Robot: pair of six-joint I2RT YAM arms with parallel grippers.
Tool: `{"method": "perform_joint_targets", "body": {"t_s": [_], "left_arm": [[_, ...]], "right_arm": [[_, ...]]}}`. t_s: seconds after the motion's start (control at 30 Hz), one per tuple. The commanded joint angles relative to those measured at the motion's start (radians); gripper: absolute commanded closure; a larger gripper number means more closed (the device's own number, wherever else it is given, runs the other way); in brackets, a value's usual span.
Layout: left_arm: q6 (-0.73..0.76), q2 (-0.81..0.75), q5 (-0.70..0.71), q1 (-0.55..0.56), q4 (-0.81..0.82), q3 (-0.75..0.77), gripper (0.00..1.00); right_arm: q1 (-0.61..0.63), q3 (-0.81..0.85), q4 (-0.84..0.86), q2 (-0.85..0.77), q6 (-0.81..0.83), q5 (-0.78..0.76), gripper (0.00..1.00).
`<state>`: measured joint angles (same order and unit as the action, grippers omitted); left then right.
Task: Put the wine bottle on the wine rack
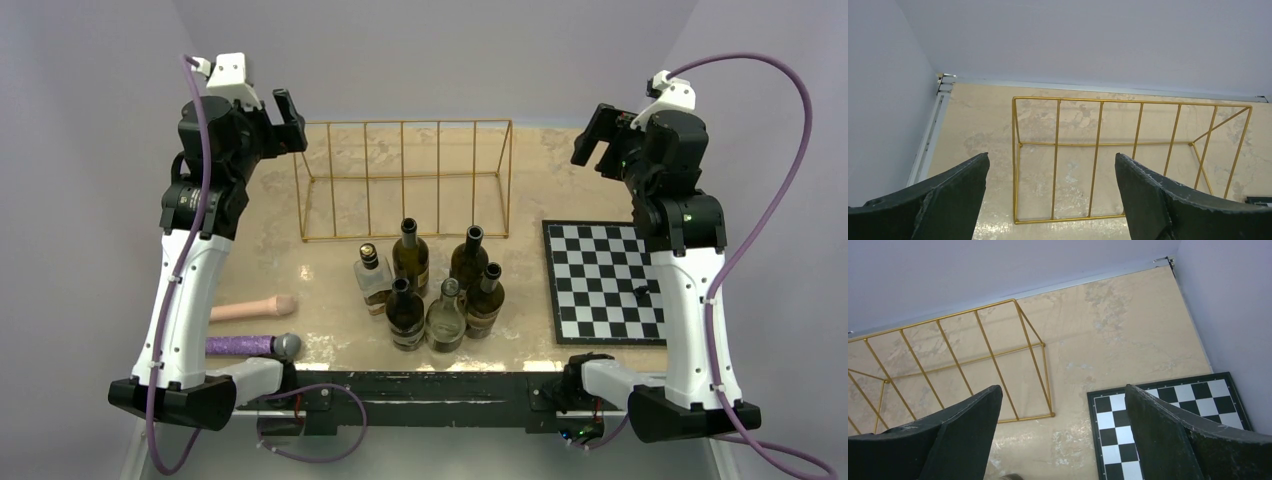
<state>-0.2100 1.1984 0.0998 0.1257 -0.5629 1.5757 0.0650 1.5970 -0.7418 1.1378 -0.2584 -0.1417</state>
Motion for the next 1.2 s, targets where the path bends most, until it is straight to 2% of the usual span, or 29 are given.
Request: {"method": "perform_joint_targets", "body": {"t_s": [0.0, 0.43, 0.53, 0.63, 0.8, 0.9, 0.97, 1.03, 1.17], "left_arm": [[-0.02, -0.021, -0.035, -0.001, 0.033, -0.014, 0.01], [-0.026, -0.033, -0.094, -0.001, 0.067, -0.051, 0.01], [-0.006, -0.039, -0.229, -0.001, 0.057, -0.062, 0.01], [0.036, -0.046, -0.437, -0.001, 0.017, -0.051, 0.01], [0.027, -0.073, -0.788, 0.0, -0.01, -0.058, 0.01], [0.012, -0.1, -0.922, 0.013, 0.003, -0.106, 0.01], [0.021, -0.128, -0.942, 0.038, -0.012, -0.14, 0.01], [0.055, -0.164, -0.903, 0.093, -0.061, -0.171, 0.01], [0.135, -0.268, -0.665, 0.255, -0.183, -0.256, 0.01]], "right_arm": [[-0.002, 0.012, 0.011, -0.015, -0.014, 0.012, 0.02], [-0.002, 0.018, 0.009, -0.004, -0.002, 0.042, 0.01], [-0.001, 0.03, 0.007, 0.003, 0.023, 0.111, 0.01], [-0.001, 0.036, 0.029, 0.0, 0.082, 0.248, 0.01], [0.005, 0.05, 0.067, 0.004, 0.125, 0.619, 0.01], [0.046, 0.068, 0.078, 0.015, 0.15, 0.747, 0.01], [0.093, 0.084, 0.069, 0.024, 0.183, 0.771, 0.01], [0.154, 0.09, 0.067, 0.029, 0.214, 0.751, 0.01], [0.219, 0.071, 0.102, 0.049, 0.204, 0.725, 0.02]]}}
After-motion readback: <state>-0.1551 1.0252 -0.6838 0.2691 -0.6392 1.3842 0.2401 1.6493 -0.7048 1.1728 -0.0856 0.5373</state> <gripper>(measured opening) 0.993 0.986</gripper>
